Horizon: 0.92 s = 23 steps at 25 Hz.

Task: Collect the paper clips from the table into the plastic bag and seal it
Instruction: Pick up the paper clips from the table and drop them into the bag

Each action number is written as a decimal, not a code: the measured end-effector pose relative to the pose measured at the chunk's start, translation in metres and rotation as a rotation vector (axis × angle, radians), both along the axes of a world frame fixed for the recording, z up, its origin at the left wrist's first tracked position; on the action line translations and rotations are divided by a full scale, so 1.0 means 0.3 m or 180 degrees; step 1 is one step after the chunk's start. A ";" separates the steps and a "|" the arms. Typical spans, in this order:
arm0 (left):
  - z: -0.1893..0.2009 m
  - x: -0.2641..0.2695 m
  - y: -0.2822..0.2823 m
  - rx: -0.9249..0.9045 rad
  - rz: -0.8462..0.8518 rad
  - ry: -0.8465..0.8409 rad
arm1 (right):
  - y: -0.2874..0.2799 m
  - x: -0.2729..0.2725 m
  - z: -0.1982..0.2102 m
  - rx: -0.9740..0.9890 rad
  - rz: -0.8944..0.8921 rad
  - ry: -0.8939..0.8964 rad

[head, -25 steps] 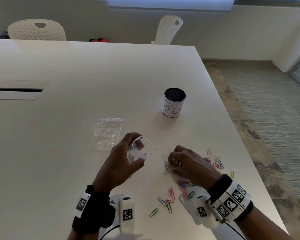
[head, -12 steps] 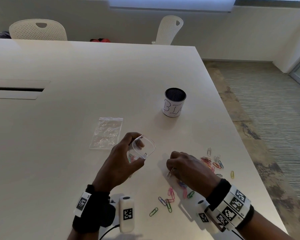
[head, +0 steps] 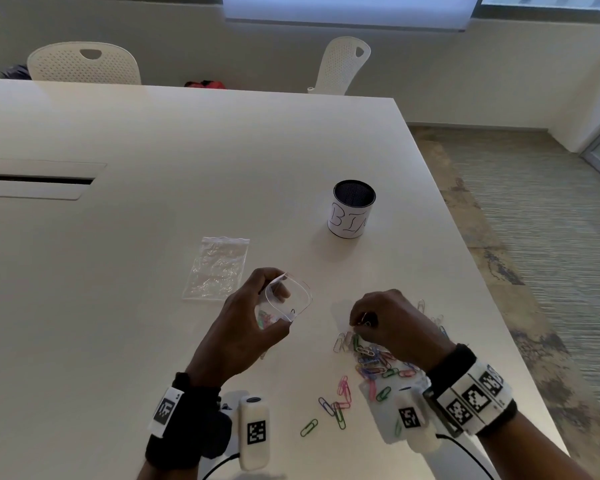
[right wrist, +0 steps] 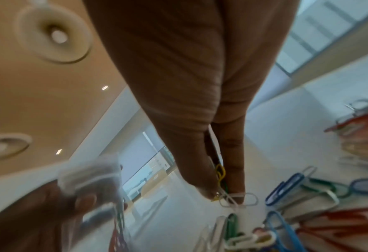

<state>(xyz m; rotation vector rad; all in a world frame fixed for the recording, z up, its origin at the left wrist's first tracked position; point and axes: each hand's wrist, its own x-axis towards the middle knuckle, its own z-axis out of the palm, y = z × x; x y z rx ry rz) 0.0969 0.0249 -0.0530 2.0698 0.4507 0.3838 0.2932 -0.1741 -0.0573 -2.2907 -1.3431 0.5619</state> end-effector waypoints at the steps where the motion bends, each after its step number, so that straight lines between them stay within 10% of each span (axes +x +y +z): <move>1: 0.003 0.001 -0.002 -0.0004 -0.0001 0.0024 | -0.007 0.013 0.006 0.0091 -0.0167 0.0219; 12: -0.006 0.012 -0.005 0.0044 -0.0039 0.0006 | 0.047 -0.087 0.208 0.1828 -0.0893 0.2273; 23: 0.002 0.004 -0.002 0.0045 -0.0016 0.0097 | 0.189 -0.194 0.149 0.1912 -0.0091 0.0680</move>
